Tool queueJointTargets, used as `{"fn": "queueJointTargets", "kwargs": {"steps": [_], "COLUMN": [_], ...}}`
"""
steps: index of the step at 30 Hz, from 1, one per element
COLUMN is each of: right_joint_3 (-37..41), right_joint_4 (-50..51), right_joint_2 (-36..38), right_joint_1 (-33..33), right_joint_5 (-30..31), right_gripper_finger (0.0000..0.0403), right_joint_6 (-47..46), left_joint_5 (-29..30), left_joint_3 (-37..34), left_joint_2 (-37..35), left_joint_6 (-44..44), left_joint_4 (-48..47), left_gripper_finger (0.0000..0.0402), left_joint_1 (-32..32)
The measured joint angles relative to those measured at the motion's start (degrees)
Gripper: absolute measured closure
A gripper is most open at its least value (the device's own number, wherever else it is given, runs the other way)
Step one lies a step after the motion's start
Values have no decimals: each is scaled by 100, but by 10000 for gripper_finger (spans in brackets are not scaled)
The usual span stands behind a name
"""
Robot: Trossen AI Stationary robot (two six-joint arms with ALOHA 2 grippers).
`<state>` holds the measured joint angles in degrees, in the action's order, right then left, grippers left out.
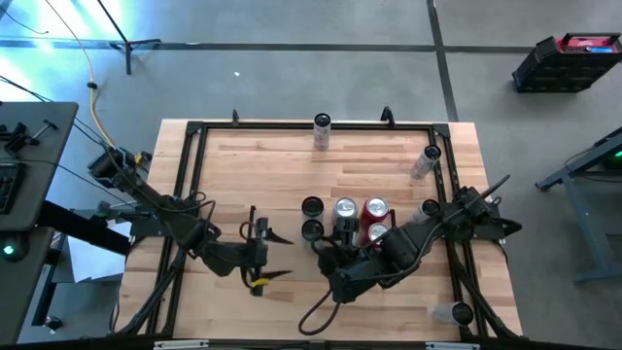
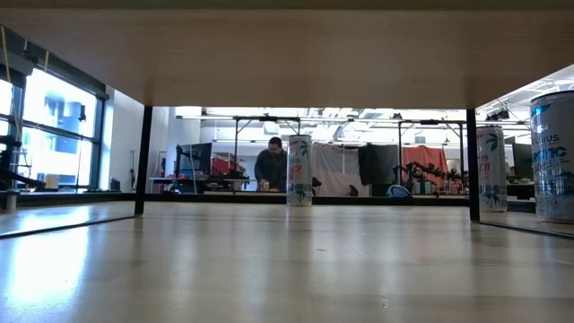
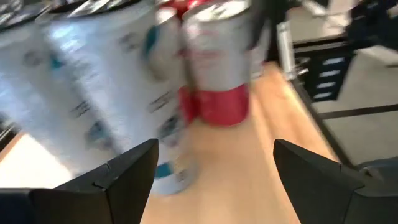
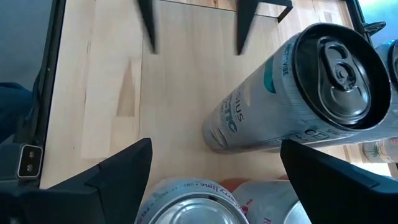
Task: Place canned beverage on shelf
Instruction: Put the bottom white-blue soda can on the shelf aligned with the other white-blue soda cans
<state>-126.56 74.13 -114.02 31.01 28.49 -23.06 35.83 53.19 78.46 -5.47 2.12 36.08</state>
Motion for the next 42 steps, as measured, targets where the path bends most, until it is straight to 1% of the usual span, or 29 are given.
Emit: {"fn": "queueJointTargets", "kwargs": {"steps": [4,9,13,17,26,28,31,33,38,42], "right_joint_3": [0,0,0,0,0,0,0,0,0,0], "right_joint_4": [1,7,24,28,31,31,30,26,21,24], "right_joint_2": [0,0,0,0,2,2,2,2,4,7], "right_joint_1": [-18,-27,-27,-29,-27,-27,-27,-25,-22,-25], "right_joint_5": [22,72,122,124,175,169,118,102,83,85], "right_gripper_finger": [61,61,61,61,61,61,61,61,61,61], "right_joint_6": [-5,-3,3,10,14,-3,-8,-1,-1,7], "left_joint_5": [58,-238,-264,-445,-485,-446,-72,25,-399,-622], "left_joint_3": [0,-2,-2,-2,-2,-2,-11,-11,-11,-11], "left_joint_2": [-48,-53,-53,-19,-9,-9,-51,-53,-37,-31], "left_joint_6": [-179,-199,-195,-184,-133,-84,-33,-37,-136,-135], "left_joint_4": [-171,-188,-90,158,156,45,-146,-121,-47,32], "left_gripper_finger": [94,94,94,94,94,94,94,94,94,94], "left_joint_1": [-232,-384,-385,-382,-249,-224,-235,-350,-588,-585]}}
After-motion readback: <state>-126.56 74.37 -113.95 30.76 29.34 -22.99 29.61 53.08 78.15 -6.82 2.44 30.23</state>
